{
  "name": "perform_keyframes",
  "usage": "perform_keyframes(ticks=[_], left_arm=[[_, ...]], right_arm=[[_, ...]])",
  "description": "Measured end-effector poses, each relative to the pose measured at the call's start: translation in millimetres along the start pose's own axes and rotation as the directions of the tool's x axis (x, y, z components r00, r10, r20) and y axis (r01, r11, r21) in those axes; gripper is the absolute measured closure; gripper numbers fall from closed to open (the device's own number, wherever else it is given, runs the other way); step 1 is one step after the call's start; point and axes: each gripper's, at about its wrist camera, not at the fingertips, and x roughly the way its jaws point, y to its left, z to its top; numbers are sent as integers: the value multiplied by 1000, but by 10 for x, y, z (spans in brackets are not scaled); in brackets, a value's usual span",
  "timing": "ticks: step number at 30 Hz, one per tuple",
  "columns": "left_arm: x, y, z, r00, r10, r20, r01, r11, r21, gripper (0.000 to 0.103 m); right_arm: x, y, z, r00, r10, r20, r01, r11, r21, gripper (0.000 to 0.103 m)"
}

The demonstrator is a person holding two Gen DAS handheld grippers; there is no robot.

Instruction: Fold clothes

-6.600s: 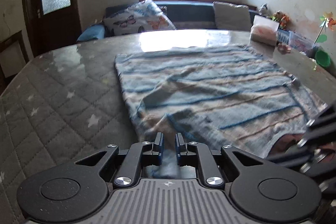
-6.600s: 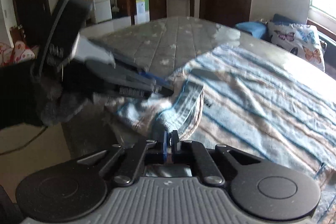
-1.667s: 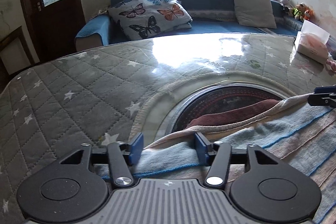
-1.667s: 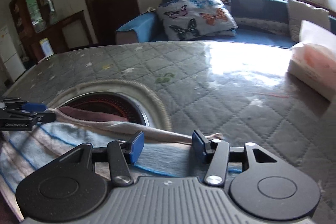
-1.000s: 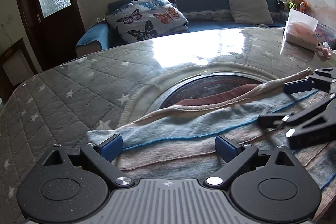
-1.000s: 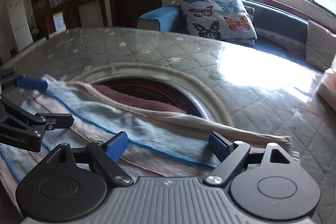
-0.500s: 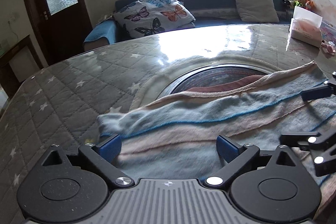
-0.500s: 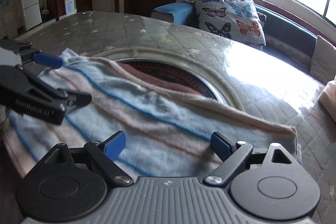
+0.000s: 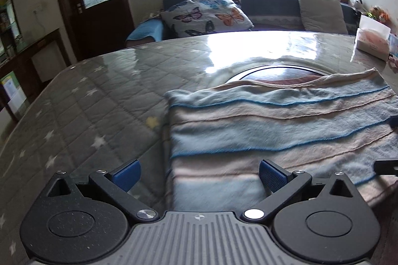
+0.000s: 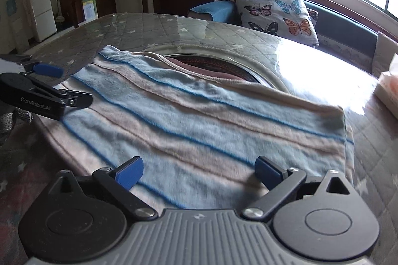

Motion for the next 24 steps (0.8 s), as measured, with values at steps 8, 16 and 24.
perform_keyframes(ticks=[8, 16, 24], left_arm=[[-182, 214, -186, 999, 45, 1, -45, 996, -75, 0], [-266, 386, -311, 998, 53, -16, -55, 991, -120, 0], [-246, 372, -177, 998, 68, -17, -69, 992, -107, 0]], right_arm=[[-289, -182, -252, 999, -24, 32, 22, 996, 81, 2], [-549, -480, -521, 999, -34, 40, 25, 978, 207, 2], [-578, -546, -273, 993, -28, 115, 2, 977, 215, 2]])
